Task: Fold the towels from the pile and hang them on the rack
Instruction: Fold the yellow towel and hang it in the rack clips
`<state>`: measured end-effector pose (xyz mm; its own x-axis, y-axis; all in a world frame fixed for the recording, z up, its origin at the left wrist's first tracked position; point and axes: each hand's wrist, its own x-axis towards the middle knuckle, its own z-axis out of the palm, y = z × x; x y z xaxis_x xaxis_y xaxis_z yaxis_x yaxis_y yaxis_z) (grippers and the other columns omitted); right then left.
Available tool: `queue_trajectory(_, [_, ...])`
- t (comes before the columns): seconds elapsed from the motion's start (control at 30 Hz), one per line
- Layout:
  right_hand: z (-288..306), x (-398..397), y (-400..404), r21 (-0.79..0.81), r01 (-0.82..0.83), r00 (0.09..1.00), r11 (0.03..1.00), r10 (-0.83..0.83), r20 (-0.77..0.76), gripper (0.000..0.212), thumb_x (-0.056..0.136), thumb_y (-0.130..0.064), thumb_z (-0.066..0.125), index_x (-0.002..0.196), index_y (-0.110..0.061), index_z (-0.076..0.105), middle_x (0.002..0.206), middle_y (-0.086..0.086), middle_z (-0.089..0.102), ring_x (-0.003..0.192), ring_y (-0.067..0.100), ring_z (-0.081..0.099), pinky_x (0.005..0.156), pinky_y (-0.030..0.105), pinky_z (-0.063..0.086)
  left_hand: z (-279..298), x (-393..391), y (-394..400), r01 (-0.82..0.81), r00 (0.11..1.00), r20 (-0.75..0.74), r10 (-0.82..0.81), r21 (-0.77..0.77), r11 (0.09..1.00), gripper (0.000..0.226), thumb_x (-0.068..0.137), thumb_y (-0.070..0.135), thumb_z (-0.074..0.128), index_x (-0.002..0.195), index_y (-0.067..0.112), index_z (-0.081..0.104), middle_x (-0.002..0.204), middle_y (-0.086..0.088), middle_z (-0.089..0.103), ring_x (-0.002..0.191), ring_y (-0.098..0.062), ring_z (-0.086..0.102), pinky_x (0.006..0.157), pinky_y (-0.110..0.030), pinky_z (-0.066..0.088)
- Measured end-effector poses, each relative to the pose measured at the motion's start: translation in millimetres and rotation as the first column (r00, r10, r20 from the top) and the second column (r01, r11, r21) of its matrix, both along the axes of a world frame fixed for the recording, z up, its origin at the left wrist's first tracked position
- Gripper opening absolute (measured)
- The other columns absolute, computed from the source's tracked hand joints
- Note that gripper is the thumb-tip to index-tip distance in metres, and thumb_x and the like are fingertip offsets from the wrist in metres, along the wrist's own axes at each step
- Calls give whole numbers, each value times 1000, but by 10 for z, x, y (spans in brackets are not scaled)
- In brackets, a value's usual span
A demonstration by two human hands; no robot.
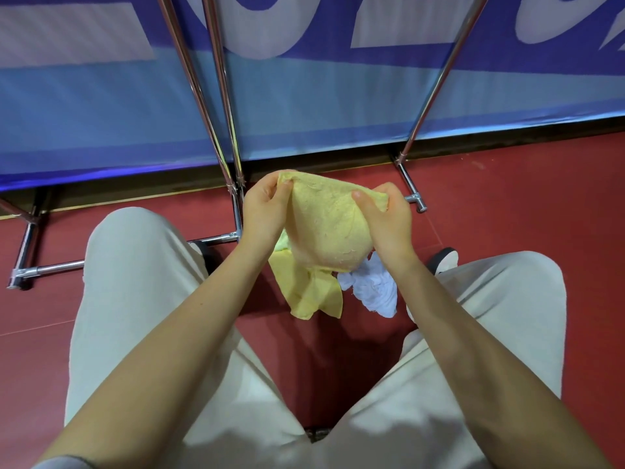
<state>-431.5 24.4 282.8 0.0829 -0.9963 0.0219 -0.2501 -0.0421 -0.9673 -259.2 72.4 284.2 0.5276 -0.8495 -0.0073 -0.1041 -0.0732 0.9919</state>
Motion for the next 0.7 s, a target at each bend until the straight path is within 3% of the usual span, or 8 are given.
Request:
queue_trajectory(0.23, [-69, 79, -72, 133, 93, 992, 987, -104, 75, 25, 90, -25, 65, 77, -16, 46, 69, -5, 43, 63, 7, 39, 52, 11, 36, -11, -71, -8, 6, 1000, -16, -6, 15, 1000, 22, 96, 18, 54, 85, 25, 71, 81, 8, 69, 80, -6, 62, 77, -26, 50])
queue_trajectory(0.37, [-162, 171, -85, 206, 131, 985, 970, -151, 84, 25, 90, -26, 64, 77, -16, 44, 70, -5, 42, 62, 8, 38, 50, 11, 36, -79, -123, -35, -53, 996, -62, 60, 97, 994, 26, 97, 21, 53, 78, 11, 66, 70, 5, 57, 68, -5, 51, 68, -22, 43])
queue_trajectory(0.47, [-243, 267, -76, 289, 162, 978, 944, -192, 80, 24, 89, -28, 64, 77, -17, 46, 70, -6, 44, 64, 9, 41, 57, 21, 39, -146, -171, -54, -100, 983, -136, 124, 174, 980, 30, 95, 26, 54, 83, 0, 63, 70, -2, 55, 80, -12, 58, 80, -33, 50])
queue_trajectory(0.6, [-284, 404, -41, 425, 177, 950, 888, -267, 162, 23, 86, -32, 64, 76, -16, 51, 75, 0, 51, 73, 16, 50, 70, 33, 45, -128, -296, -50, -102, 963, -227, 147, 199, 975, 22, 94, 26, 55, 77, 11, 55, 67, -7, 44, 67, -20, 41, 66, -34, 36])
queue_trajectory(0.7, [-255, 478, -33, 431, 144, 941, 891, -258, 218, 21, 85, -36, 64, 81, -17, 56, 81, 1, 57, 80, 18, 56, 79, 38, 50, -89, -399, -59, -83, 958, -259, 127, 174, 981, 23, 95, 26, 55, 77, 11, 58, 73, -10, 49, 69, -20, 44, 66, -34, 38])
